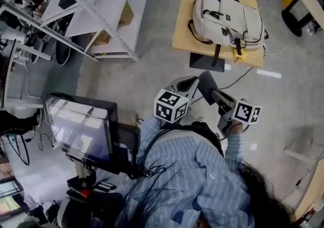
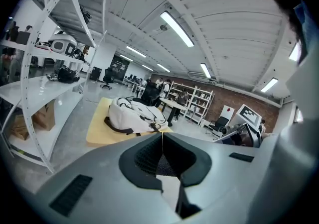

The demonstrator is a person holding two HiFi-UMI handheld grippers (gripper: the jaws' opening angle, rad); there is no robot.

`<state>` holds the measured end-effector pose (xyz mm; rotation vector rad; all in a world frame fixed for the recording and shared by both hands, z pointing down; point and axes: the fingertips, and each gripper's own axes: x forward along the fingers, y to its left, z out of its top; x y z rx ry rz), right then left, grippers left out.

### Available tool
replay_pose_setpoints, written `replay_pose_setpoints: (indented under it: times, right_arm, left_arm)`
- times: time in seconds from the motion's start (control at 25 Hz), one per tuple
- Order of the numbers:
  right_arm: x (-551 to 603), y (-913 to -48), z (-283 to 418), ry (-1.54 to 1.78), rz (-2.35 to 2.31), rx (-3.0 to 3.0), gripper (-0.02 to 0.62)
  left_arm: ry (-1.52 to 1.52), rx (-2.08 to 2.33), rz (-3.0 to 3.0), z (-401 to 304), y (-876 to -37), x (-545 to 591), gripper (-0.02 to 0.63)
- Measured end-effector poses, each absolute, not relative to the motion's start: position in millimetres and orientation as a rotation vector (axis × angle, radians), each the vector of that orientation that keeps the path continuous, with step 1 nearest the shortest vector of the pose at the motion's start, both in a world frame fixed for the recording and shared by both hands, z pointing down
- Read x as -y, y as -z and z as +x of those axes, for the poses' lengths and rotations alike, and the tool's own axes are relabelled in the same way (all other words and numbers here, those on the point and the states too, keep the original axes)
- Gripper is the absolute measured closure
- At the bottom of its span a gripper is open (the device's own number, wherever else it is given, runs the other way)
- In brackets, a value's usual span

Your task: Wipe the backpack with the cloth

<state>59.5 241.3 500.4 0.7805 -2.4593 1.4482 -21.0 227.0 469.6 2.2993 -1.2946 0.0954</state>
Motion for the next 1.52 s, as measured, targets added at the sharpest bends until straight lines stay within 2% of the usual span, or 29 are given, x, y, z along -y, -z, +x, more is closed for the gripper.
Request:
replay_pose_setpoints:
  times: [0.36, 0.96, 1.52]
  right_arm:
    - [-255, -509, 4, -1.462, 0.867, 2.424, 0.495]
    - [-287, -519, 33, -1.458, 1.060, 2.368, 0.495]
    - [-292, -525, 38, -1.442, 1.083, 2.346, 0.495]
  left_arm:
    - [-0.062, 1.241, 2.301, -81, -470, -230, 0.598]
    - [-0.102, 1.083, 2.372, -50, -477, -251, 0.598]
    - [-0.108, 1.082, 2.356, -52, -482, -254, 0.598]
